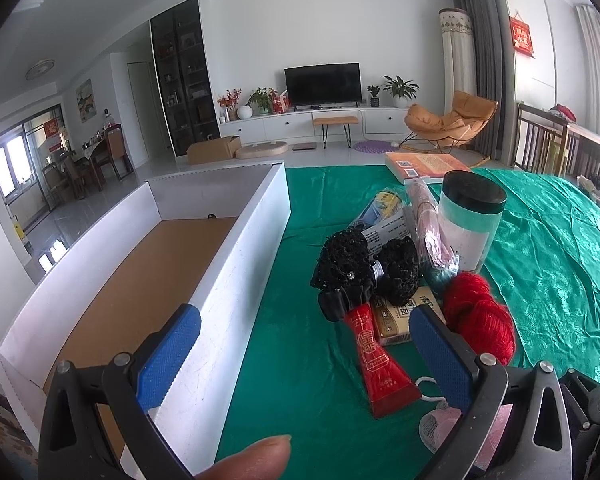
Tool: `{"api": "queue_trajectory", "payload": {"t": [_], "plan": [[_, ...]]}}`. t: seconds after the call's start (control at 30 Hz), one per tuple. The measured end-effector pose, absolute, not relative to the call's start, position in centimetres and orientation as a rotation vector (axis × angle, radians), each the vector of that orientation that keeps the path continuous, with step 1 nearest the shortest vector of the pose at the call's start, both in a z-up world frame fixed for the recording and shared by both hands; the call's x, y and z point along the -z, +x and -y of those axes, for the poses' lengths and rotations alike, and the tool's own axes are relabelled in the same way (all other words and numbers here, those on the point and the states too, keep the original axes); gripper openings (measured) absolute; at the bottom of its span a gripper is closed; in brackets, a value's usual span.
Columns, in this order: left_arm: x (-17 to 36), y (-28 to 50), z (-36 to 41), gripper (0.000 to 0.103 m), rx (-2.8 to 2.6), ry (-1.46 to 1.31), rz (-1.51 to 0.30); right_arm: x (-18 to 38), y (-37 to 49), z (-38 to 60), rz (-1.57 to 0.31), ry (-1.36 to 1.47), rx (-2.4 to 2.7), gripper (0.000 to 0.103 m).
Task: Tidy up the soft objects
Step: 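Close the right gripper on the pink mesh bath puff, then lift the pink puff with the right gripper while the left gripper grasps the red tube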
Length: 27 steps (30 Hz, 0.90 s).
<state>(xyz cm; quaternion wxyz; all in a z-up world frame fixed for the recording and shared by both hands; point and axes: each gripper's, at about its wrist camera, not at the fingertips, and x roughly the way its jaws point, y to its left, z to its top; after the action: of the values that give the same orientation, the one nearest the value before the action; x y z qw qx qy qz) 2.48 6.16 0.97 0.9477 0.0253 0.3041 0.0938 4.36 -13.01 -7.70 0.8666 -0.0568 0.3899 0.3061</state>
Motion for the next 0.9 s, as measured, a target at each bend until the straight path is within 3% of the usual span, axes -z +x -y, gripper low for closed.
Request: {"api": "queue_trajectory", "payload": {"t": [0.1, 0.2, 0.23, 0.43, 0.67, 0.8, 0.83, 0.9], "plan": [[-0.9, 2.5, -6.0, 0.103, -0.191, 0.055, -0.621, 7.6, 4.4, 13.1, -0.813, -0.107, -0.647, 0.088], [-0.9, 2.5, -6.0, 0.103, -0.193, 0.056, -0.623, 7.6, 4.4, 13.2, -0.81, -0.103, -0.652, 0.069], [-0.9, 2.5, -6.0, 0.103, -0.193, 0.056, -0.623, 7.6, 4.4, 13.3, -0.811, -0.097, -0.655, 0.058], [-1.3, 2.3, -6.1, 0.103, -0.194, 0.052, -0.613, 6.0, 4.8, 17.1, -0.757, 0.122, -0.67, 0.036], [-0.4, 2.4, -6.0, 0.103, -0.163, 0.04, -0.652, 5.4, 4.9, 28.8, -0.598, 0.645, -0.502, 0.035], [1.0, 2.5, -3.9, 0.103, -0.067, 0.069, -0.707, 4.8, 4.7, 32.6, -0.546, 0.623, -0.207, 0.036], [1.5, 2.5, -3.2, 0.103, -0.043, 0.078, -0.722, 4.9, 5.1, 32.9, -0.561, 0.595, -0.135, 0.039], [2.8, 2.5, -2.1, 0.103, -0.014, 0.1, -0.758, 5.5, 6.2, 33.3, -0.615, 0.573, -0.038, 0.058]]}}
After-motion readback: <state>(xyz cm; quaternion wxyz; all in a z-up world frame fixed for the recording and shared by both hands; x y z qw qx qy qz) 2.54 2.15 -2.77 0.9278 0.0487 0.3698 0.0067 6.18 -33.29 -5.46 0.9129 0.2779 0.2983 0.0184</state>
